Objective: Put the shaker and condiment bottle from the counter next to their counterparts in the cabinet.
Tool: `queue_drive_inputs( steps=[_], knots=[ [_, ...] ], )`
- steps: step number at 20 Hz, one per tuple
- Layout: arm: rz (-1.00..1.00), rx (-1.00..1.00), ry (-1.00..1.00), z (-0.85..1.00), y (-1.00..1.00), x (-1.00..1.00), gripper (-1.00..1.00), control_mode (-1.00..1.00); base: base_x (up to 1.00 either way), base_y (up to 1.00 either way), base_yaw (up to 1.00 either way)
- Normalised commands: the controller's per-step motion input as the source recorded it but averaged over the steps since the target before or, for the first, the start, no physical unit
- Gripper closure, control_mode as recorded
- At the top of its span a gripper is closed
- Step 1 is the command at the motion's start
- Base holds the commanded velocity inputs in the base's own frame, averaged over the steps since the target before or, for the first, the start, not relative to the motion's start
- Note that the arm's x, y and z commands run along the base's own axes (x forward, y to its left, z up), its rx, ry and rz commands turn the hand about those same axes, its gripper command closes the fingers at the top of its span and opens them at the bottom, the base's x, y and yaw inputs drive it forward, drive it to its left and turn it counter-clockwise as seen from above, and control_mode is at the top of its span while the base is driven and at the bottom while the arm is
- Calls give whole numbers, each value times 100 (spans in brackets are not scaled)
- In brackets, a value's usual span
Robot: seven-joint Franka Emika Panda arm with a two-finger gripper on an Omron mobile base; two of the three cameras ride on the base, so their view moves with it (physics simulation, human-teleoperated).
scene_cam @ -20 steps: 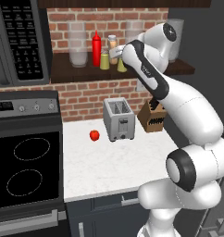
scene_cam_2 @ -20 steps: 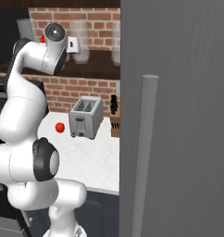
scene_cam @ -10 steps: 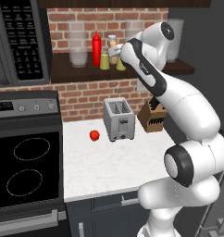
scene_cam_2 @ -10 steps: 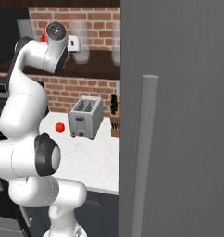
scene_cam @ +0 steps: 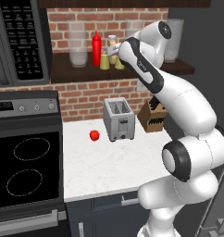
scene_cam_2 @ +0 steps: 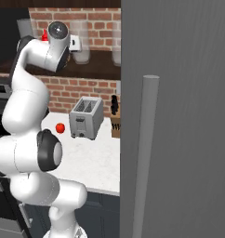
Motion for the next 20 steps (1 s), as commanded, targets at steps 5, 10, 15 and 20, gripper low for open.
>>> queue_drive_inputs(
  steps=[5, 10, 15, 20],
  knots=[
    [0, 0, 0, -2, 5, 14, 100, -100, 0, 0, 0],
    [0, 0, -3, 0, 2, 7, 100, -100, 0, 0, 0],
    [0, 0, -5, 0, 0, 0, 100, -100, 0, 0, 0],
    [0, 0, -6, 0, 0, 0, -100, -100, 0, 0, 0]
  ],
)
